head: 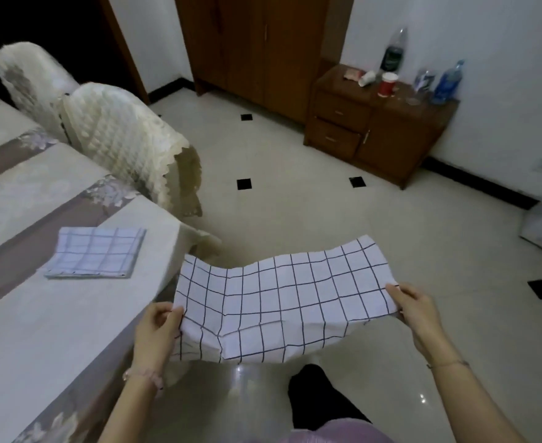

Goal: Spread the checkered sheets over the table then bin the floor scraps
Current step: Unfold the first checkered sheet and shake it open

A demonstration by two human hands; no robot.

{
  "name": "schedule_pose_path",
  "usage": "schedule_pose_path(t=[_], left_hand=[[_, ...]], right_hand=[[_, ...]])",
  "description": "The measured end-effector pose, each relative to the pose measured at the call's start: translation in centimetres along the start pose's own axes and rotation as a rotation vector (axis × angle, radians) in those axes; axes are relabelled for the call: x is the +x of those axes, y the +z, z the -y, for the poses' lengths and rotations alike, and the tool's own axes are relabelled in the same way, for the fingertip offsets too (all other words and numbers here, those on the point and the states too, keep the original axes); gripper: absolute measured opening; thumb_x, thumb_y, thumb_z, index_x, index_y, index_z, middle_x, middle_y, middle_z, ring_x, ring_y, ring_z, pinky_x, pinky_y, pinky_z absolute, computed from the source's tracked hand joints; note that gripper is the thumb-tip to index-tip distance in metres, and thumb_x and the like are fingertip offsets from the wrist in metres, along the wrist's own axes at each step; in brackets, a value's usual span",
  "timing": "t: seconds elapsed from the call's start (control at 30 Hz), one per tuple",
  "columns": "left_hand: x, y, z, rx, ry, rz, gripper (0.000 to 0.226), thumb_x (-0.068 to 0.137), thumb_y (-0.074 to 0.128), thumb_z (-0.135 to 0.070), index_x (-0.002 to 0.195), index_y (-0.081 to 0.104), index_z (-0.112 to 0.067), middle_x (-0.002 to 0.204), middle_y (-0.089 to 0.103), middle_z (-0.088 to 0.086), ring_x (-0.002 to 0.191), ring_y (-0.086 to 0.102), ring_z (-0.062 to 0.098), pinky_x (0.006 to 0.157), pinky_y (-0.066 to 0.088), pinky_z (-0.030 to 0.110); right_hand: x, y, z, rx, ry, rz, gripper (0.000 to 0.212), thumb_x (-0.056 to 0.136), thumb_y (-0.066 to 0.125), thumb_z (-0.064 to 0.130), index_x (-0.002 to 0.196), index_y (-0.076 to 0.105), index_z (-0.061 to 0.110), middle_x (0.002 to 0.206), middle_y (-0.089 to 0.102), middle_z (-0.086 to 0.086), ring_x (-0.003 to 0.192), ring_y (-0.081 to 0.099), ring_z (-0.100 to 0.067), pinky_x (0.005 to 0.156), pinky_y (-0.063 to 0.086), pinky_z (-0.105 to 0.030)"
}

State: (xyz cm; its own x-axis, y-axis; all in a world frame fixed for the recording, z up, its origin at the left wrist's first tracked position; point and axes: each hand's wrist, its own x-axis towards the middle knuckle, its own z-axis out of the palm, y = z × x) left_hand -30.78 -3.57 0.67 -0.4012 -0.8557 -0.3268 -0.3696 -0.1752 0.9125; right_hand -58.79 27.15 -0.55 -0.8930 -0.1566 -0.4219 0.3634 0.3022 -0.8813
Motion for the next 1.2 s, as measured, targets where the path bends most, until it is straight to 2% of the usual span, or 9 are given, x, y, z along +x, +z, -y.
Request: schedule_pose_path(t=[0.1, 0.2, 0.27, 0.37, 0.5, 0.7, 0.87, 1.0, 1.2], left_hand=[[2.1, 5.1, -0.2, 0.015, -0.056, -0.001, 0.004, 0.089, 0.060, -0.013, 0.085, 0.060, -0.010, 0.081, 0.063, 0.011, 0.074, 0.056, 0.022, 0.065, 0.046, 0.032], [4.8, 10.2, -2.5, 0.023, -0.066, 0.001, 0.005, 0.089, 0.060, -0.012, 0.088, 0.060, -0.007, 0.080, 0.062, 0.010, 0.071, 0.055, 0.018, 0.061, 0.045, 0.027], [7.0, 12.7, -4.5, 0.028, -0.058, 0.001, 0.010, 0.088, 0.061, -0.013, 0.093, 0.061, -0.005, 0.084, 0.064, 0.010, 0.075, 0.057, 0.019, 0.066, 0.047, 0.028], [11.1, 15.8, -8.2, -0.017, -0.031, -0.007, 0.004, 0.087, 0.062, -0.013, 0.086, 0.060, -0.010, 0.086, 0.064, 0.012, 0.080, 0.057, 0.023, 0.076, 0.047, 0.037], [18.1, 19.1, -13.2, -0.011, 0.077, -0.083, 0.019, 0.087, 0.062, -0.011, 0.073, 0.057, -0.023, 0.076, 0.060, -0.002, 0.070, 0.053, 0.010, 0.067, 0.043, 0.022], [30.1, 23.4, -16.3, -0.105, 0.048, -0.133, 0.013, 0.088, 0.061, -0.014, 0.077, 0.059, -0.022, 0.084, 0.062, -0.001, 0.079, 0.056, 0.012, 0.074, 0.045, 0.026], [38.8, 25.2, -19.2, -0.120, -0.041, -0.187, 0.003, 0.089, 0.060, -0.015, 0.088, 0.061, -0.013, 0.085, 0.061, 0.003, 0.079, 0.055, 0.016, 0.069, 0.044, 0.025], [46.2, 24.2, -24.0, -0.107, -0.002, -0.273, 0.004, 0.088, 0.061, -0.013, 0.089, 0.060, -0.010, 0.076, 0.058, 0.001, 0.070, 0.050, 0.013, 0.063, 0.042, 0.024], [57.4, 20.1, -30.0, -0.179, 0.055, -0.430, 0.002, 0.089, 0.061, -0.013, 0.087, 0.061, -0.013, 0.087, 0.061, 0.011, 0.077, 0.054, 0.021, 0.075, 0.047, 0.037]], right_hand=[[4.6, -2.4, -0.4, -0.046, 0.059, -0.013, 0.013, 0.088, 0.062, 0.012, 0.077, 0.068, 0.013, 0.072, 0.065, -0.002, 0.062, 0.056, -0.011, 0.049, 0.047, -0.018], [9.7, -3.7, 1.5, -0.073, 0.066, 0.011, 0.011, 0.090, 0.059, 0.009, 0.084, 0.068, 0.005, 0.074, 0.063, -0.005, 0.067, 0.054, -0.015, 0.059, 0.044, -0.025], [12.8, -3.8, 3.7, -0.090, 0.050, 0.000, 0.013, 0.089, 0.058, 0.008, 0.082, 0.067, 0.002, 0.077, 0.061, -0.008, 0.071, 0.052, -0.018, 0.065, 0.043, -0.029], [17.6, -2.9, 7.9, -0.064, 0.024, -0.011, 0.020, 0.089, 0.059, 0.008, 0.071, 0.066, 0.014, 0.074, 0.063, -0.002, 0.066, 0.055, -0.014, 0.063, 0.045, -0.028], [24.7, 0.1, 13.6, -0.041, -0.026, -0.018, 0.018, 0.089, 0.058, 0.012, 0.074, 0.065, 0.018, 0.085, 0.065, -0.008, 0.076, 0.058, -0.020, 0.075, 0.046, -0.034], [35.6, 7.2, 20.2, -0.048, -0.066, 0.033, 0.010, 0.090, 0.057, 0.013, 0.089, 0.067, 0.011, 0.096, 0.065, -0.014, 0.089, 0.058, -0.025, 0.081, 0.047, -0.039], [43.6, 14.6, 26.0, -0.137, -0.046, 0.101, 0.013, 0.091, 0.055, 0.010, 0.092, 0.066, 0.003, 0.092, 0.065, -0.016, 0.080, 0.059, -0.023, 0.079, 0.047, -0.037], [49.8, 21.8, 32.7, -0.176, -0.078, 0.192, 0.015, 0.091, 0.054, 0.011, 0.092, 0.067, 0.002, 0.084, 0.066, -0.010, 0.079, 0.059, -0.023, 0.082, 0.047, -0.038], [58.5, 34.9, 43.1, -0.219, -0.244, 0.322, 0.017, 0.090, 0.056, 0.017, 0.082, 0.069, 0.010, 0.079, 0.065, -0.007, 0.073, 0.058, -0.020, 0.073, 0.046, -0.033]])
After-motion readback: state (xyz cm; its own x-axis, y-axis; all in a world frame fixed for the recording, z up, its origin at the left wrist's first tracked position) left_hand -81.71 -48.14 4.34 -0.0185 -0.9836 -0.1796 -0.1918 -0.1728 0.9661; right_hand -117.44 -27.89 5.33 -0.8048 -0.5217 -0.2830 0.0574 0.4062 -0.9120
